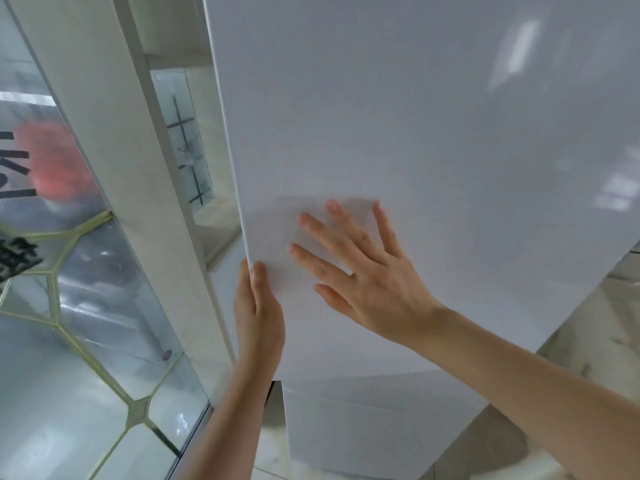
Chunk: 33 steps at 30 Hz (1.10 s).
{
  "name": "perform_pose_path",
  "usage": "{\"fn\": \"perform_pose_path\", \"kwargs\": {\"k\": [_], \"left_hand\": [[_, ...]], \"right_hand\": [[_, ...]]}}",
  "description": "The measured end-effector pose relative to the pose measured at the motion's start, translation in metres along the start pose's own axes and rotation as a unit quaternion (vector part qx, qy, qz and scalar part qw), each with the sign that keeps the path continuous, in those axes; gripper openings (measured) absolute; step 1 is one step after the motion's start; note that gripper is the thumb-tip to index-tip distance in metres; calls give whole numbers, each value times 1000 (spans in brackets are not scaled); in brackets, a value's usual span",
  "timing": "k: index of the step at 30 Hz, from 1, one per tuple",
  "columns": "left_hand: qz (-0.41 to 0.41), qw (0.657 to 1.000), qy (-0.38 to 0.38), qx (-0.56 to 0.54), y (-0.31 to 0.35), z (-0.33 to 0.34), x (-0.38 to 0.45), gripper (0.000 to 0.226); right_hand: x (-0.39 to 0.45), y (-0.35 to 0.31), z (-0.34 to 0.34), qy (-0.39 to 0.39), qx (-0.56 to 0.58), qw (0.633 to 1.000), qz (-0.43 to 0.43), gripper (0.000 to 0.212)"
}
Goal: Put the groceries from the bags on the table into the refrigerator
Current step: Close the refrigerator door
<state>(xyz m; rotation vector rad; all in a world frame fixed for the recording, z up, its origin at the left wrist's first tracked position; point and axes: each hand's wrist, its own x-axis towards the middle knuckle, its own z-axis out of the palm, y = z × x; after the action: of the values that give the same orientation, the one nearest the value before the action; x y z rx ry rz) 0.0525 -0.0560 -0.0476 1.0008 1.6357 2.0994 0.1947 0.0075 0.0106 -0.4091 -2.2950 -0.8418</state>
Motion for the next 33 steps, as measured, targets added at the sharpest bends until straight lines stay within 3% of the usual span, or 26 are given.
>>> {"fn": "perform_pose_path", "kwargs": {"k": [10,21,33], "left_hand": [[-36,996,-43,-65,-17,22,55,36],[-22,996,-84,-37,-47,36,83,38],[-37,991,-119,-52,-46,33,89,34]], "right_hand": [[32,30,51,-2,-113,994,-8,53],[39,50,74,-57,-133,989,-11,62],[42,46,78,-43,-120,992,10,49]]}}
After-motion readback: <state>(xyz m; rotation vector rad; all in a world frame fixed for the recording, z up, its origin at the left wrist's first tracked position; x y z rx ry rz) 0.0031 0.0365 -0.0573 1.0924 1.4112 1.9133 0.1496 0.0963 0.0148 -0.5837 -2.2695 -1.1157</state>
